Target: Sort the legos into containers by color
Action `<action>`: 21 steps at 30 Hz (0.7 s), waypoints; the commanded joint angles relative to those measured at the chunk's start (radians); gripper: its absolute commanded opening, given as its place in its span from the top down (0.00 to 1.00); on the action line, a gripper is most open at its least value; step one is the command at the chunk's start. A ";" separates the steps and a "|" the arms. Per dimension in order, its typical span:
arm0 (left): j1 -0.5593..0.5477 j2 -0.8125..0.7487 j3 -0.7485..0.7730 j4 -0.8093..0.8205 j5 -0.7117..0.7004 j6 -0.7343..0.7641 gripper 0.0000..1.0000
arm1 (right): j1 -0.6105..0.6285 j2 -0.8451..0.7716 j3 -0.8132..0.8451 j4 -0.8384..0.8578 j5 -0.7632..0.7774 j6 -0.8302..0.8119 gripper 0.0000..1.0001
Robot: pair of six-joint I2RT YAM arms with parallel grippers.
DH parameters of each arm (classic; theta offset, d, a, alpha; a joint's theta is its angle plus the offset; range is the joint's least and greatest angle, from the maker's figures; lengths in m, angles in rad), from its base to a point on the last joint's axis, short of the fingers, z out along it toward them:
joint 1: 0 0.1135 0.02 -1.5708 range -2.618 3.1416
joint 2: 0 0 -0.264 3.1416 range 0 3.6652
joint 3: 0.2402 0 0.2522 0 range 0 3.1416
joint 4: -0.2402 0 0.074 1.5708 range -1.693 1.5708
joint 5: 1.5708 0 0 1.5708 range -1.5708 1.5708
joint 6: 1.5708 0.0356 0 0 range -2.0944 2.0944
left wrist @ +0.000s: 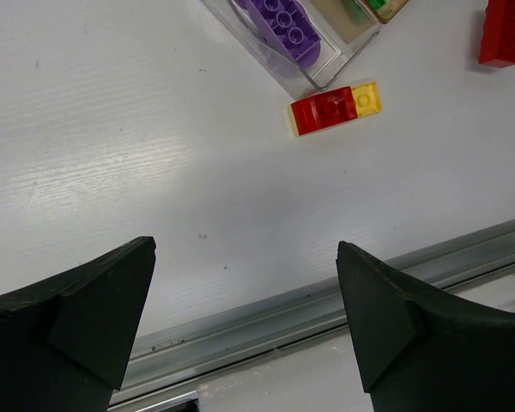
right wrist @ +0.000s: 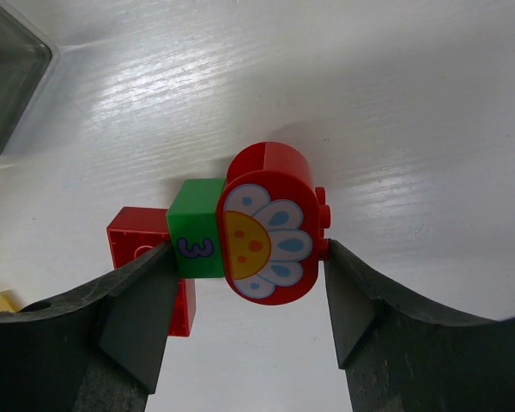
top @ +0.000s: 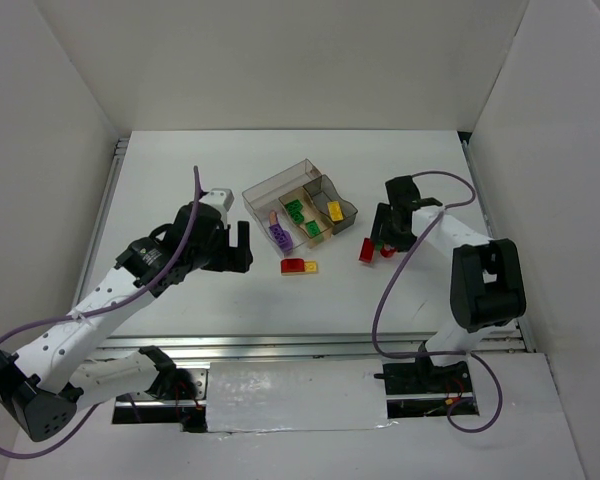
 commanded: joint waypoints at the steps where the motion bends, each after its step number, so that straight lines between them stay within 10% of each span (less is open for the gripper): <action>1: -0.004 0.001 0.009 0.049 0.024 0.005 0.00 | -0.005 0.016 0.016 -0.001 0.019 0.003 0.41; 21: -0.005 -0.021 -0.026 0.041 0.006 0.014 0.00 | -0.022 0.035 0.014 0.004 -0.019 0.018 0.17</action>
